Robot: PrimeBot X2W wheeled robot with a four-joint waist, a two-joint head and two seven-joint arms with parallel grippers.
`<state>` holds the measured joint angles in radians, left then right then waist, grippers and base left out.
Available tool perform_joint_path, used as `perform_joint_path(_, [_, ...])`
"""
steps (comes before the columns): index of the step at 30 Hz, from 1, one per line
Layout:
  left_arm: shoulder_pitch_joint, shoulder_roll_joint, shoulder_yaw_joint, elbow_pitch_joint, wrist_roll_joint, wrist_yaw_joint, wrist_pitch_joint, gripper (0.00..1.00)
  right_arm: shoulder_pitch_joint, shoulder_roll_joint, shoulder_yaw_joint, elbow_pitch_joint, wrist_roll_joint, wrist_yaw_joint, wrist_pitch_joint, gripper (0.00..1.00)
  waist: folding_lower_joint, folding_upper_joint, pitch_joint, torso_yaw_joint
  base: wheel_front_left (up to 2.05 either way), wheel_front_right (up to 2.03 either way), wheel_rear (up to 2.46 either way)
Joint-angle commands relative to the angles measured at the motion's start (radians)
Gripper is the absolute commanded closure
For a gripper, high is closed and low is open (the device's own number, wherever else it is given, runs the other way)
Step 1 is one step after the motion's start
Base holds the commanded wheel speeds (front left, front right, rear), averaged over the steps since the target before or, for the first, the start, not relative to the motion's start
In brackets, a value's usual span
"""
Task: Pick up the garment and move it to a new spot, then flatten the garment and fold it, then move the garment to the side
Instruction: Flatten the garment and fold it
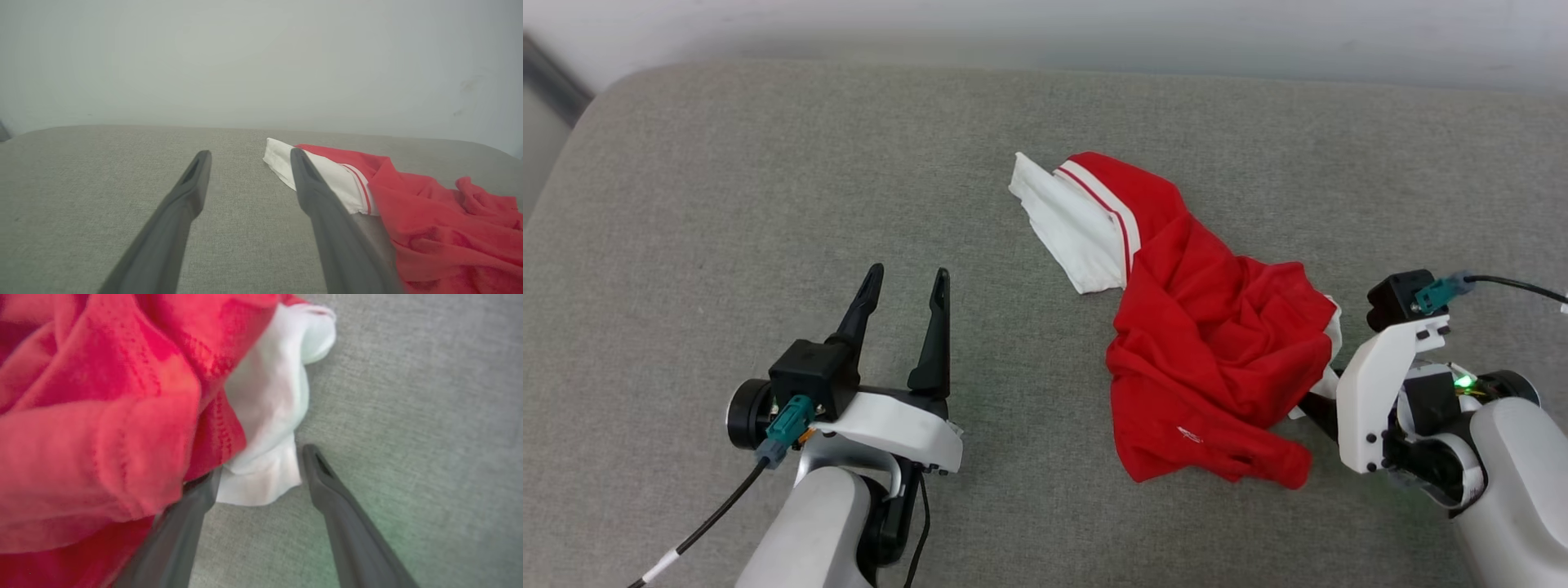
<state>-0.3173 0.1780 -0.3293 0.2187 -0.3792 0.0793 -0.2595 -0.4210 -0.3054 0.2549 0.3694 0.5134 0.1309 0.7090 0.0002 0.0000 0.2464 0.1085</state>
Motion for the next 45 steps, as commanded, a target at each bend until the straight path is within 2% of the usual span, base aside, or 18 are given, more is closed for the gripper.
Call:
perform_joint_path(1, [-0.015,-0.006,0.000,0.005,0.006,-0.004,-0.005,0.00,0.011,0.002,0.032,0.052,0.014,0.000,0.017,0.00,-0.0002,0.0000,0.010,0.011,0.00,0.00,0.00])
perform_joint_path(3, [-0.018,-0.008,0.001,0.008,0.007,-0.005,-0.006,0.00,0.011,0.003,0.046,0.073,0.023,0.000,0.013,0.00,-0.0002,0.0000,0.011,0.013,0.00,0.00,0.00])
perform_joint_path(5, [-0.018,-0.011,0.005,0.014,0.008,-0.007,-0.006,0.00,0.012,0.003,0.068,0.099,0.043,0.000,0.009,0.98,-0.0002,0.0000,0.010,0.014,0.00,0.00,0.00])
perform_joint_path(6, [-0.016,-0.012,0.008,0.016,0.009,-0.007,-0.007,0.00,0.008,-0.002,0.079,0.105,0.049,0.000,0.003,1.00,-0.0002,0.0000,0.008,0.012,0.00,0.00,0.00])
perform_joint_path(14, [0.026,-0.011,0.038,0.025,0.013,-0.006,-0.007,0.00,-0.082,-0.087,0.046,0.020,0.010,-0.001,-0.124,1.00,-0.0002,0.0000,-0.049,-0.038,0.00,0.00,0.00])
perform_joint_path(18, [0.046,-0.007,0.051,0.023,0.012,-0.005,-0.006,0.00,-0.075,-0.125,-0.029,-0.044,-0.019,-0.001,-0.147,1.00,-0.0002,0.0000,-0.079,-0.070,0.00,0.00,0.00])
perform_joint_path(21, [0.061,-0.008,0.057,0.023,0.011,-0.005,-0.006,0.00,-0.026,-0.139,-0.127,-0.079,-0.034,-0.001,-0.144,1.00,-0.0002,0.0000,-0.098,-0.090,0.00,0.00,0.00])
perform_joint_path(24, [0.073,-0.006,0.061,0.023,0.012,-0.003,-0.006,0.00,0.059,-0.125,-0.245,-0.090,-0.053,0.000,-0.123,1.00,-0.0002,0.0000,-0.111,-0.102,0.00,0.00,0.00])
perform_joint_path(28, [0.087,-0.005,0.060,0.032,0.006,-0.006,-0.006,0.00,0.204,-0.057,-0.378,-0.061,-0.066,0.000,-0.095,1.00,-0.0002,0.0000,-0.125,-0.104,0.00,0.00,0.00])
perform_joint_path(30, [0.089,-0.003,0.061,0.035,0.004,-0.003,-0.006,0.00,0.263,-0.018,-0.420,-0.027,-0.084,0.000,-0.119,1.00,-0.0002,0.0000,-0.129,-0.103,0.00,0.00,0.00])
perform_joint_path(31, [0.091,-0.002,0.062,0.037,0.002,-0.002,-0.006,0.00,0.282,0.001,-0.427,-0.011,-0.090,0.000,-0.137,0.78,-0.0002,0.0000,-0.131,-0.102,0.00,0.00,0.00])
perform_joint_path(32, [0.096,-0.002,0.063,0.038,0.000,0.000,-0.006,0.00,0.292,0.023,-0.432,-0.001,-0.087,0.000,-0.161,0.44,-0.0002,0.0000,-0.133,-0.102,0.00,0.00,0.00])
perform_joint_path(33, [0.100,0.001,0.065,0.039,-0.001,-0.001,-0.005,0.00,0.301,0.034,-0.433,0.004,-0.096,0.000,-0.189,0.00,-0.0002,0.0000,-0.134,-0.103,0.00,0.00,0.00])
perform_joint_path(39, [0.128,0.015,0.073,0.047,-0.014,0.010,0.001,0.00,0.328,0.077,-0.445,-0.024,-0.153,0.000,-0.410,0.00,-0.0002,0.0000,-0.164,-0.104,0.00,0.00,0.00])
perform_joint_path(45, [0.166,0.030,0.084,0.046,-0.028,0.018,0.016,0.00,0.357,0.104,-0.441,-0.124,-0.251,0.000,-0.585,0.00,-0.0002,0.0000,-0.207,-0.111,0.00,0.00,0.00])
